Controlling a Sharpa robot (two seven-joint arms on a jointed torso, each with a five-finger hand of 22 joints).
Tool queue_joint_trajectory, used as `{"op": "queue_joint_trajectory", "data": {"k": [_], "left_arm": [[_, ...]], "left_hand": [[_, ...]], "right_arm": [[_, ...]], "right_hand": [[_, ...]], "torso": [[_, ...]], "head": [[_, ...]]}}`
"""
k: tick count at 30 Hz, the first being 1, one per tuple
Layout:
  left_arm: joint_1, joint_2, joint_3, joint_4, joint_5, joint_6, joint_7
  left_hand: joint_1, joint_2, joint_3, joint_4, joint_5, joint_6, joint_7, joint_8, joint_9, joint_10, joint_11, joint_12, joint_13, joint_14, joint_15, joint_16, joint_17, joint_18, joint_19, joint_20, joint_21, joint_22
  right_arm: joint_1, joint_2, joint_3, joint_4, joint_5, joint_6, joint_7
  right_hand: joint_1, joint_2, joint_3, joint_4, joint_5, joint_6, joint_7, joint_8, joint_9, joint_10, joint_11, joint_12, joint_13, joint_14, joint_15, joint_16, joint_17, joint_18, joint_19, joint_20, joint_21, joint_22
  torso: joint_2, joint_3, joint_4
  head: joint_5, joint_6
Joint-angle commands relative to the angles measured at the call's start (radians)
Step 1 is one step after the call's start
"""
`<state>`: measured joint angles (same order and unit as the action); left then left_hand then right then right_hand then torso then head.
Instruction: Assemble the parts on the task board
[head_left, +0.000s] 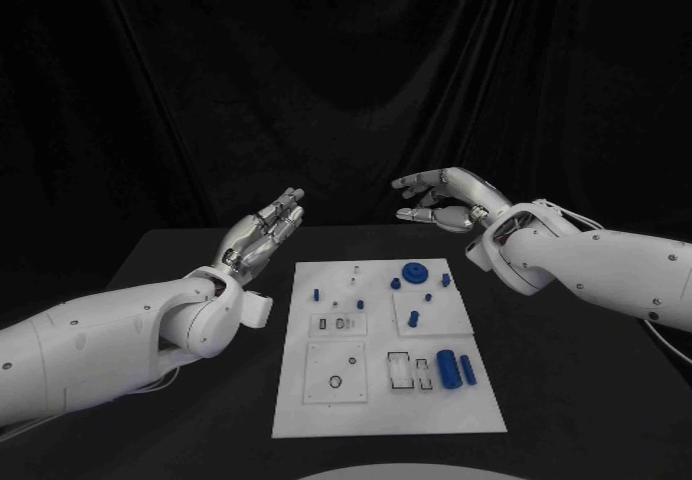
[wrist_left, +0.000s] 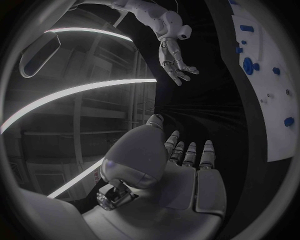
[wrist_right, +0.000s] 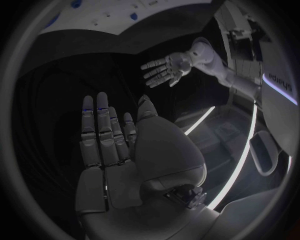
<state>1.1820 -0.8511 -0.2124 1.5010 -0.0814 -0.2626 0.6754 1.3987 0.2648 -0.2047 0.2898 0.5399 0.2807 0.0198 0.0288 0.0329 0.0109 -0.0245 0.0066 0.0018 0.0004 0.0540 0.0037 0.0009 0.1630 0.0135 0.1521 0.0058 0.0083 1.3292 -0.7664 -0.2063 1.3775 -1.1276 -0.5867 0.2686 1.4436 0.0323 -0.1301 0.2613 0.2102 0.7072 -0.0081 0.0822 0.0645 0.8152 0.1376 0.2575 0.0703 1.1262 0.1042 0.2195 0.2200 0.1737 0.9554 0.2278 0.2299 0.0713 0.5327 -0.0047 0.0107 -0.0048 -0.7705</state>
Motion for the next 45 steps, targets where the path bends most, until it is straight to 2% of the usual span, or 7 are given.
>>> {"op": "queue_joint_trajectory", "data": {"k": [1, 3, 9, 12, 18, 31, 45], "left_arm": [[0.007, -0.011, 0.001, 0.02, -0.055, 0.007, 0.149], [0.013, -0.021, 0.001, 0.032, -0.059, 0.008, 0.14], [0.032, -0.04, 0.001, 0.06, -0.063, 0.014, 0.122], [0.036, -0.047, 0.001, 0.071, -0.064, 0.022, 0.119], [0.04, -0.061, 0.001, 0.085, -0.085, 0.043, 0.115], [0.041, -0.077, 0.001, 0.087, -0.107, 0.077, 0.12], [0.04, -0.071, 0.0, 0.074, -0.108, 0.105, 0.113]], "left_hand": [[0.009, -0.001, 0.006, 0.001, 0.007, 0.005, 0.001, 0.006, 0.001, 0.0, 0.007, -0.003, 0.001, 0.0, 0.007, -0.004, -0.001, 0.007, 0.001, 0.011, 0.007, 0.001], [0.012, -0.002, 0.006, 0.001, 0.008, 0.007, 0.002, 0.005, 0.001, 0.001, 0.008, -0.003, 0.002, 0.0, 0.011, -0.004, -0.001, 0.009, 0.002, 0.017, 0.008, 0.002], [0.036, -0.004, 0.012, 0.001, 0.021, 0.011, 0.004, 0.005, 0.001, 0.003, 0.009, -0.003, 0.002, 0.0, 0.045, -0.004, -0.001, 0.014, 0.014, 0.057, 0.018, 0.008], [0.048, -0.007, 0.013, 0.0, 0.027, 0.017, 0.01, 0.006, 0.002, 0.006, 0.014, -0.002, 0.003, 0.011, 0.065, 0.001, 0.003, 0.017, 0.033, 0.08, 0.033, 0.017], [0.057, -0.009, 0.016, 0.0, 0.033, 0.025, 0.015, 0.007, 0.002, 0.007, 0.019, -0.002, 0.003, 0.019, 0.08, 0.003, 0.005, 0.017, 0.046, 0.099, 0.044, 0.022], [0.067, -0.011, 0.02, -0.003, 0.041, 0.032, 0.019, 0.007, 0.003, 0.009, 0.024, -0.002, 0.003, 0.023, 0.087, 0.003, 0.006, 0.018, 0.055, 0.112, 0.051, 0.026], [0.079, -0.01, 0.029, -0.006, 0.048, 0.039, 0.025, 0.008, 0.004, 0.007, 0.03, -0.002, 0.003, 0.026, 0.089, 0.004, 0.007, 0.018, 0.063, 0.12, 0.058, 0.029]], "right_arm": [[0.006, 0.007, 0.001, -0.001, -0.492, 0.012, -0.179], [0.009, 0.015, 0.001, -0.002, -0.58, 0.03, -0.204], [0.013, 0.045, 0.001, -0.021, -0.691, 0.078, -0.228], [0.014, 0.062, 0.001, -0.036, -0.709, 0.112, -0.229], [0.013, 0.093, 0.001, -0.071, -0.723, 0.208, -0.235], [-0.003, 0.134, 0.001, -0.125, -0.728, 0.354, -0.238], [-0.026, 0.143, 0.001, -0.15, -0.728, 0.416, -0.232]], "right_hand": [[-0.027, -0.044, 0.07, 0.018, -0.023, -0.033, -0.049, -0.017, -0.004, 0.036, -0.033, -0.045, 0.006, 0.006, -0.03, -0.044, 0.027, 0.014, 0.114, -0.024, -0.001, 0.001], [-0.02, -0.055, 0.113, 0.006, -0.017, -0.043, -0.099, -0.02, -0.004, 0.018, -0.067, -0.092, 0.009, -0.088, -0.029, -0.116, 0.016, 0.012, 0.192, -0.046, -0.007, -0.003], [0.022, -0.082, 0.227, -0.015, -0.048, 0.112, -0.055, 0.008, 0.011, 0.24, -0.092, -0.05, 0.076, 0.263, -0.125, 0.114, 0.168, 0.009, 0.468, -0.152, 0.127, 0.075], [0.016, -0.11, 0.273, 0.015, -0.053, 0.181, -0.01, 0.023, 0.017, 0.347, -0.116, -0.047, 0.085, 0.39, -0.169, 0.471, 0.438, -0.094, 0.581, -0.187, 0.866, 0.902], [0.023, -0.163, 0.36, 0.001, -0.034, 0.284, 0.01, 0.027, 0.034, 0.41, -0.14, -0.01, 0.155, 0.409, -0.2, 1.104, 1.023, -0.145, 0.563, -0.208, 1.244, 1.345], [-0.01, -0.191, 0.399, 0.002, -0.067, 0.25, 0.004, -0.01, 0.034, 0.257, -0.107, -0.179, 0.086, 0.403, -0.171, 1.179, 1.091, -0.146, 0.554, -0.184, 1.279, 1.391], [-0.047, -0.18, 0.349, -0.005, -0.073, 0.196, -0.006, -0.017, 0.025, 0.147, -0.1, -0.193, 0.076, 0.396, -0.165, 1.183, 1.081, -0.141, 0.537, -0.176, 1.27, 1.379]], "torso": [[0.0, -0.0001, 0.0004], [0.001, -0.0001, 0.0014], [0.01, -0.0017, 0.0085], [0.019, -0.002, 0.014], [0.03, -0.0013, 0.0237], [0.062, -0.004, 0.0501], [0.057, -0.0059, 0.0419]], "head": [[0.002, -0.026], [0.005, -0.042], [0.0, -0.078], [-0.01, -0.093], [-0.03, -0.102], [-0.058, -0.099], [-0.048, -0.102]]}}
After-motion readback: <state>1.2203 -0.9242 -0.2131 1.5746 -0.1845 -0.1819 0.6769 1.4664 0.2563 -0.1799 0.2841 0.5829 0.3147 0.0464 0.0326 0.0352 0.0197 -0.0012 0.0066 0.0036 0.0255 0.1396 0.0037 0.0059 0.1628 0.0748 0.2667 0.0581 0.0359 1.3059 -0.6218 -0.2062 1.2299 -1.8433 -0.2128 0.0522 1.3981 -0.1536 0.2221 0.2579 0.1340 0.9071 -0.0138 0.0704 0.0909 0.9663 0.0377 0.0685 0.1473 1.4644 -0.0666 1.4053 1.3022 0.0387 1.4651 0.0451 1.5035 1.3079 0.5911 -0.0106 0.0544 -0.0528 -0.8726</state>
